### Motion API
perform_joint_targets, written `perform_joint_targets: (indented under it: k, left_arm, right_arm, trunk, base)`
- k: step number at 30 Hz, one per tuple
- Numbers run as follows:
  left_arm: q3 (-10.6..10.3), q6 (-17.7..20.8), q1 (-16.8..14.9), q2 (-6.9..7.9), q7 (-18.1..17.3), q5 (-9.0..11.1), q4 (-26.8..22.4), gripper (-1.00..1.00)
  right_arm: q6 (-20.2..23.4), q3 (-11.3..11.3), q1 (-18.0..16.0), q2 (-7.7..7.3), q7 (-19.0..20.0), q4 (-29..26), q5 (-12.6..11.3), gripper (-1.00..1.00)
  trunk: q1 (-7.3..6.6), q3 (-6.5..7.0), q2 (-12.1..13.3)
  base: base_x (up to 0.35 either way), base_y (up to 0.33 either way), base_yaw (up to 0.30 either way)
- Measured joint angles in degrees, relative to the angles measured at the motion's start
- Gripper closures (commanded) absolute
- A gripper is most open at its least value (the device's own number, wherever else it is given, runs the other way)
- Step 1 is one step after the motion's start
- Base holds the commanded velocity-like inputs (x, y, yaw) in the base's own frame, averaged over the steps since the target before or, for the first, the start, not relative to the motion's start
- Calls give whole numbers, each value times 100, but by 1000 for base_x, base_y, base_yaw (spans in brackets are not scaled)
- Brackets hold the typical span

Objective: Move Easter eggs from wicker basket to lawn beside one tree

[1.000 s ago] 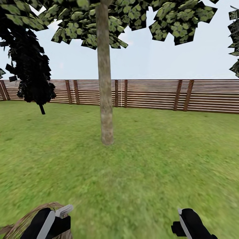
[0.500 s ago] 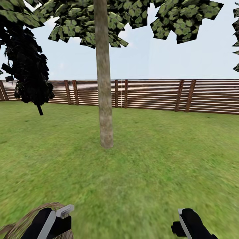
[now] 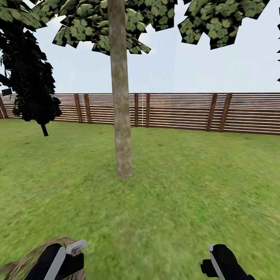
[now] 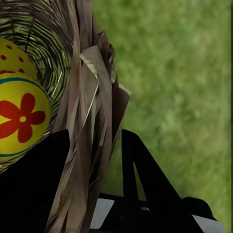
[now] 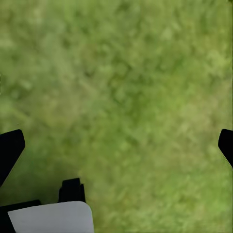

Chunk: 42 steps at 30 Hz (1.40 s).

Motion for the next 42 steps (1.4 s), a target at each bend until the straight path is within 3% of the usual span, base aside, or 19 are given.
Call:
perform_joint_targets:
  k: [34,37,42]
  left_arm:
    - [0,0,0,-9,0,-2,9,100]
    - [-135,1,0,-9,0,-8,14,100]
    - [-158,-8,0,-9,0,-11,88,100]
  right_arm:
    - [0,1,0,0,0,0,0,-100]
    - [0,3,0,0,0,-1,0,-100]
    - [0,0,0,0,0,-5,0,-100]
  trunk:
    - [0,0,0]
    - [0,0,0]
    - [0,0,0]
  base:
    - [341,0,0]
    - [341,0,0]
    - [341,0,0]
